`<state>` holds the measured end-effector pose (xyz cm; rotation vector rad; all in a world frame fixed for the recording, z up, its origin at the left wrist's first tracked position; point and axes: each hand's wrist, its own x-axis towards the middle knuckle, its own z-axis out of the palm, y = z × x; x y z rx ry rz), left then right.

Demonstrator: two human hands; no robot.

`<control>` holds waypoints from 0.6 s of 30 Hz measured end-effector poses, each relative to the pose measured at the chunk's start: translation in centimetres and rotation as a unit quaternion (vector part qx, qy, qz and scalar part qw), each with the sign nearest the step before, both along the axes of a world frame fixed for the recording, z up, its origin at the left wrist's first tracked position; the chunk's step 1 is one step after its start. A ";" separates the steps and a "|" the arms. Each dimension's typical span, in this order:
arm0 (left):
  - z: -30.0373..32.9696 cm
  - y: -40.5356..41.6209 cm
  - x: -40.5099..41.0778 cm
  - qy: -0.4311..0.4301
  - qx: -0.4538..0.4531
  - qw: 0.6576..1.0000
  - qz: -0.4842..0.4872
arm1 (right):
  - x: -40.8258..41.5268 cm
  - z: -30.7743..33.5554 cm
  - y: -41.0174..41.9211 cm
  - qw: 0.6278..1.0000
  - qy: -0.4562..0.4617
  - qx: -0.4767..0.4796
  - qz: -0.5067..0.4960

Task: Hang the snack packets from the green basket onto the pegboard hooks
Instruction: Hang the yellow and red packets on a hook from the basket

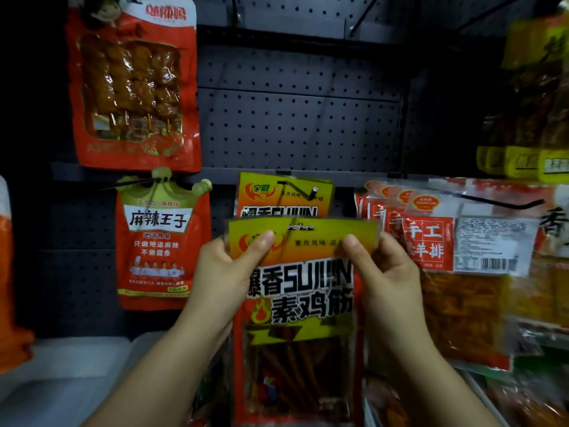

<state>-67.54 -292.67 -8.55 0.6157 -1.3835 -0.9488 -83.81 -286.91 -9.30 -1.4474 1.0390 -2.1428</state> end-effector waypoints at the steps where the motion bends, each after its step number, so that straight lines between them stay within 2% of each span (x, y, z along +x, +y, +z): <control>1: -0.1 0.8 0.1 -0.005 -0.023 1.000 0.003 | 0.1 0.3 0.6 1.000 0.001 -0.012 -0.004; 9: 2.8 4.6 0.8 0.034 -0.147 0.988 0.027 | 0.8 3.8 3.3 0.988 0.052 -0.131 -0.064; 13: 3.7 4.4 0.4 0.044 -0.147 0.987 0.043 | 0.6 5.1 3.0 0.986 0.050 -0.133 -0.084; 18: 3.7 3.4 0.2 0.058 -0.119 0.990 0.037 | 0.6 5.4 1.8 0.990 0.047 -0.093 -0.093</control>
